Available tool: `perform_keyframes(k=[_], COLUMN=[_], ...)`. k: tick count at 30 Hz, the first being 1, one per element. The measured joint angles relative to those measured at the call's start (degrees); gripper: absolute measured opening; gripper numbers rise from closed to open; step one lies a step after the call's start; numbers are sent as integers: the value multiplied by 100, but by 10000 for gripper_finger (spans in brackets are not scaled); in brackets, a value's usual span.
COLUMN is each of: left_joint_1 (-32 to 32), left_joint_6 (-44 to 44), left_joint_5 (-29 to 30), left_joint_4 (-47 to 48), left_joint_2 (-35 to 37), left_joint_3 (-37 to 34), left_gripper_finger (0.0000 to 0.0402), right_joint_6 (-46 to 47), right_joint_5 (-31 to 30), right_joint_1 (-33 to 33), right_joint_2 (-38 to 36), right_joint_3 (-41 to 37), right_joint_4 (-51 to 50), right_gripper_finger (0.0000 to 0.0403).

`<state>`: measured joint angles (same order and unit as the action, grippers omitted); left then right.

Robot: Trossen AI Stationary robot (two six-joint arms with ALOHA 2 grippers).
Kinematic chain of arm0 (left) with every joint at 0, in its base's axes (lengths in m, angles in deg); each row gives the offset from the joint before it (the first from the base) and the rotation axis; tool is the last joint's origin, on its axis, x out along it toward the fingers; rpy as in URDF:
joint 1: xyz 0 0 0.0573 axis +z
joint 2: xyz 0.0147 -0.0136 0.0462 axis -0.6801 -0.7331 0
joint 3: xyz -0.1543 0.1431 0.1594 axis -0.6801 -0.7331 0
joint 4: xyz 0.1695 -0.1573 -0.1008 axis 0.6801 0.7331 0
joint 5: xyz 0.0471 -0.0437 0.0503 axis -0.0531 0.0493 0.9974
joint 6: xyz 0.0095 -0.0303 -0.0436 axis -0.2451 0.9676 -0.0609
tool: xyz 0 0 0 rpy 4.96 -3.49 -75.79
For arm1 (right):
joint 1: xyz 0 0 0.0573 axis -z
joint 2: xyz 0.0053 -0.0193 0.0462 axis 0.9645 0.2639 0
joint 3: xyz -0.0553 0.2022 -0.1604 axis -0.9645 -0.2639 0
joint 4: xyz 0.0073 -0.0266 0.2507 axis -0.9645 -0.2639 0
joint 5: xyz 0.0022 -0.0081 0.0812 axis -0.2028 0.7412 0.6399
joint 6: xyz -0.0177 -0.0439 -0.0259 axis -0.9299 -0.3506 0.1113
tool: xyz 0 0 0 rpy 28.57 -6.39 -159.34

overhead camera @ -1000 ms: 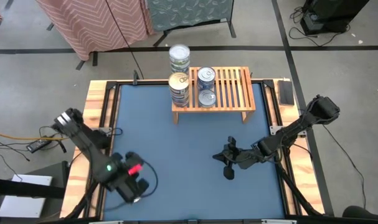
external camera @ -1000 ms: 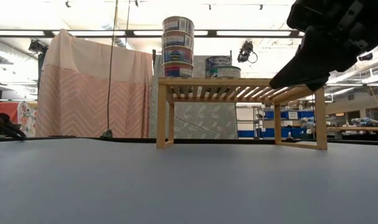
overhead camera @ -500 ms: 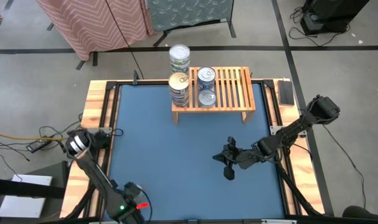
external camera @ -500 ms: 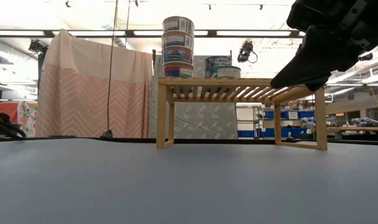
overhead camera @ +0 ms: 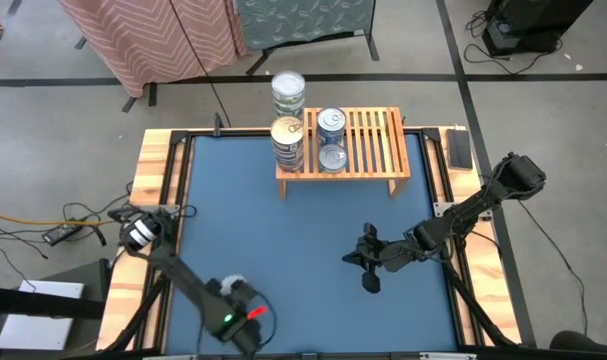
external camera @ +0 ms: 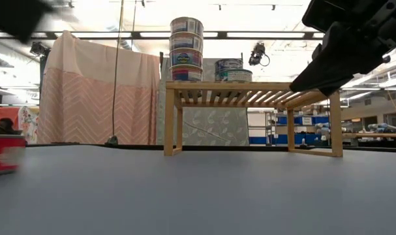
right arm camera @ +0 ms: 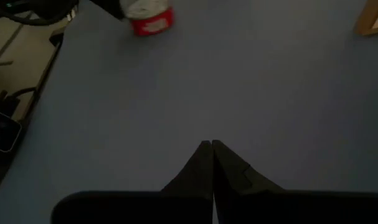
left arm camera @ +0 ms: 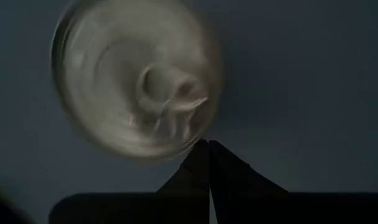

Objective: Stack canned seafood by type on shelf
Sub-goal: Put the red tuna can on the shelf

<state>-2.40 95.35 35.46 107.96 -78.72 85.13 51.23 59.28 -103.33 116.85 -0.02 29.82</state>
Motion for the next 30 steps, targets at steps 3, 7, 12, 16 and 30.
perform_keyframes(k=[3, 7, 12, 16, 30], left_joint_1=[536, 1408, 2124, 1965, 1150], left_joint_6=[-511, -1704, -1998, -2051, -721], left_joint_5=[828, 1683, 1786, 1829, 470], left_joint_4=[-344, -1496, -599, 1863, 2340], left_joint_2=[0, 0, 105, 184, 594], left_joint_3=[-1, -2, 638, 1462, -319], left_gripper_finger=[3, 3, 2, 1, 1], right_joint_6=[-60, -114, -92, -116, -98], right_joint_5=[4, 19, 440, 509, 497], right_joint_1=[1, 1, 1, 0, 115], right_joint_2=[0, 0, -2, -2, -4], right_joint_3=[0, 0, 0, 0, 2], right_joint_4=[59, 67, 112, 90, 97], right_gripper_finger=[0, 0, 0, 0, 0])
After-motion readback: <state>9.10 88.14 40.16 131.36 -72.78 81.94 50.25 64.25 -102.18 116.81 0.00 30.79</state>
